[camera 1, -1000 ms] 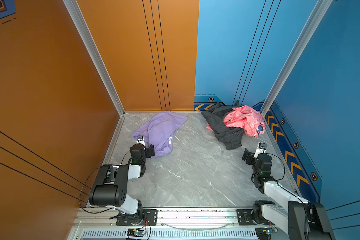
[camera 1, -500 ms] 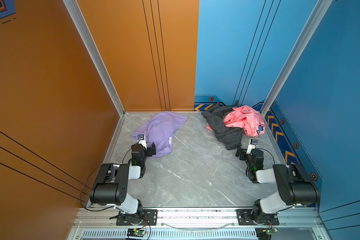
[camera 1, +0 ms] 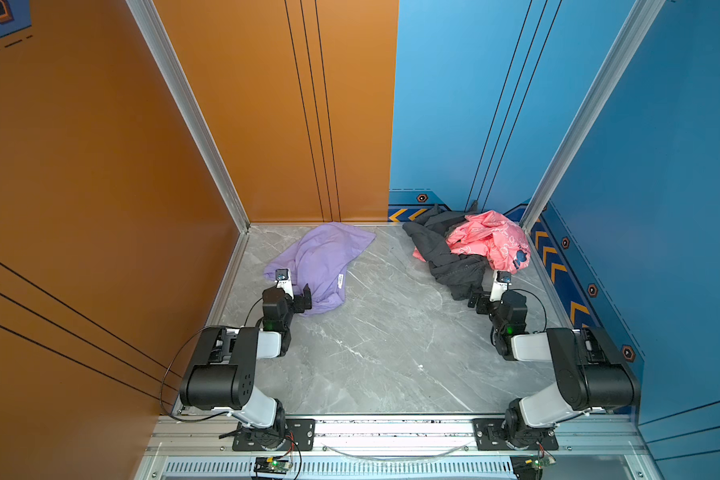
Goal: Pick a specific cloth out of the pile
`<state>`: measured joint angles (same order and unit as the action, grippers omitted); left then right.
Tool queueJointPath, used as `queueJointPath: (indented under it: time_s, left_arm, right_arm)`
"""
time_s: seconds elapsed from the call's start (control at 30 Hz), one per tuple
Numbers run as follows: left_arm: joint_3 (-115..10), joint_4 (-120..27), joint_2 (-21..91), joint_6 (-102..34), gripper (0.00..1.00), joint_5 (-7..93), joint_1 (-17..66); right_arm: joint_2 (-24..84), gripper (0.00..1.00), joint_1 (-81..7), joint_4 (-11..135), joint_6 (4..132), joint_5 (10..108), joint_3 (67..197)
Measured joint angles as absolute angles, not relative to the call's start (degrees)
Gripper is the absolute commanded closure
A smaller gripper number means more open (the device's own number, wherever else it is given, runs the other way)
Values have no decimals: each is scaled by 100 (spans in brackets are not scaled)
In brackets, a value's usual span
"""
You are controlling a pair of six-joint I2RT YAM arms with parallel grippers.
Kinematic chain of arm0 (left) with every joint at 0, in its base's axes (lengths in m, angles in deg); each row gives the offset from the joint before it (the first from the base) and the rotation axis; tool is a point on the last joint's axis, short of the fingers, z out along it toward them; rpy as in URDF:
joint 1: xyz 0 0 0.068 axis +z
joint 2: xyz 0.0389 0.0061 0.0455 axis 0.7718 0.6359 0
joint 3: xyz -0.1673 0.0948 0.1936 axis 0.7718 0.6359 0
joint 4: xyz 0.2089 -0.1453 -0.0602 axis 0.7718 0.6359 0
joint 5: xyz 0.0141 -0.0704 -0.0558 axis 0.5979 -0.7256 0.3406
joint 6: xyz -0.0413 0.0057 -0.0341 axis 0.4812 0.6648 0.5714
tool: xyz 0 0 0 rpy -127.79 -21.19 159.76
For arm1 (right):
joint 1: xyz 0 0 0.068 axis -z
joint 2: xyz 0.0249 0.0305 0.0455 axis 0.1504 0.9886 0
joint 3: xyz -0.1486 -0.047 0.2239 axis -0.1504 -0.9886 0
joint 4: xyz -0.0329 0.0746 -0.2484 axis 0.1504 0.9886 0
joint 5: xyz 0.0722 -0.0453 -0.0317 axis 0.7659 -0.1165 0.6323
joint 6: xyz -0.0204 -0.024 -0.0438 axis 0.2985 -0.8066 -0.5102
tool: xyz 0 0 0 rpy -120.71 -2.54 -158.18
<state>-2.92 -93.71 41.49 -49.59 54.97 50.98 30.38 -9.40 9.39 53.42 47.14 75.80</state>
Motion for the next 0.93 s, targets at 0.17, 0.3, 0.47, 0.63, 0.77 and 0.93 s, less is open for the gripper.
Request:
queueJointPath:
  time_s: [0.17, 0.3, 0.47, 0.63, 0.77, 0.93]
  left_arm:
    - [-292, -9380, 4153, -4983, 2, 5534, 5046]
    - [-292, -9378, 4160, -4983, 2, 5554, 5039]
    - [-292, -9380, 4160, -4983, 2, 5554, 5039]
    - [-292, -9380, 4160, -4983, 2, 5554, 5039]
    - [-292, -9380, 4179, -4983, 2, 5554, 5039]
    - [-292, -9382, 4181, -4983, 2, 5554, 5039]
  right_arm:
    - [3038, 0, -940, 939, 5342, 4736, 7582]
    - [3038, 0, -940, 939, 5342, 4736, 7580]
    - [3038, 0, -929, 941, 5344, 4747, 7582]
    - [3038, 0, -925, 941, 5344, 4758, 7582]
    - [3038, 0, -925, 941, 5344, 4758, 7582]
    - [3040, 0, -925, 941, 5344, 4758, 7582]
